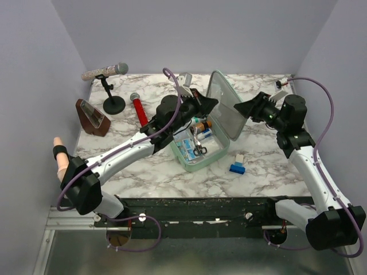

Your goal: Organize the medicine kit

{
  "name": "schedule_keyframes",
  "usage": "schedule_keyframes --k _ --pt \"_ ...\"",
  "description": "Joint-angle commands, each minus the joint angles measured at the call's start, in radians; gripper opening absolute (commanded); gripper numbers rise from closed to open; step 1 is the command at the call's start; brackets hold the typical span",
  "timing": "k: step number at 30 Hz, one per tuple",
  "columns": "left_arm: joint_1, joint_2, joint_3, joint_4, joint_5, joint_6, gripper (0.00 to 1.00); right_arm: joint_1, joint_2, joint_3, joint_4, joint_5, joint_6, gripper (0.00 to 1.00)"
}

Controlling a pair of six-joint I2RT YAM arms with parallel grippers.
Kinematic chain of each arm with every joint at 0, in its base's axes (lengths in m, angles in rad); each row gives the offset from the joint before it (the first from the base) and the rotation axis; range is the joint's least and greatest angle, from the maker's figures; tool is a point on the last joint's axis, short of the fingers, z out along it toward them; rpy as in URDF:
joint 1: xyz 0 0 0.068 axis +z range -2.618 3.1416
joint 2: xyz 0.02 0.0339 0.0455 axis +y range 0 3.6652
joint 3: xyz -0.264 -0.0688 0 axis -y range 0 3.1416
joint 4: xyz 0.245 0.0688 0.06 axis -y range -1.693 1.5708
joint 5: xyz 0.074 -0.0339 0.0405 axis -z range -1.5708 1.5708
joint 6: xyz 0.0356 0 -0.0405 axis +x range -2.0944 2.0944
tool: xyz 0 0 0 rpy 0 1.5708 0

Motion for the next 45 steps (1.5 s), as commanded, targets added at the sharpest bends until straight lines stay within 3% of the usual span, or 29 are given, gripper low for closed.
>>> schedule_keyframes --k 1,6,17,39,41,45 --pt "0.076 0.071 0.047 0.258 0.2 -0.147 0.0 0.006 -0.029 0.034 -0.046 -0.057 0.023 0.59" --pt "0.15 0.161 0.056 0.453 0.334 -0.34 0.0 0.006 -0.033 0.04 -0.046 -0.08 0.042 0.59" --pt "0.158 0.26 0.035 0.591 0.311 -0.408 0.0 0.007 -0.017 0.02 -0.009 -0.114 0.083 0.6" --pt "0.158 0.408 0.024 0.518 0.251 -0.339 0.02 0.006 0.006 0.022 0.0 -0.117 0.08 0.63" --pt "0.158 0.415 0.022 0.508 0.25 -0.334 0.07 0.006 0.007 0.023 -0.003 -0.118 0.078 0.64" --pt "0.161 0.39 0.013 0.496 0.256 -0.324 0.39 0.006 0.003 0.023 -0.006 -0.108 0.072 0.66"
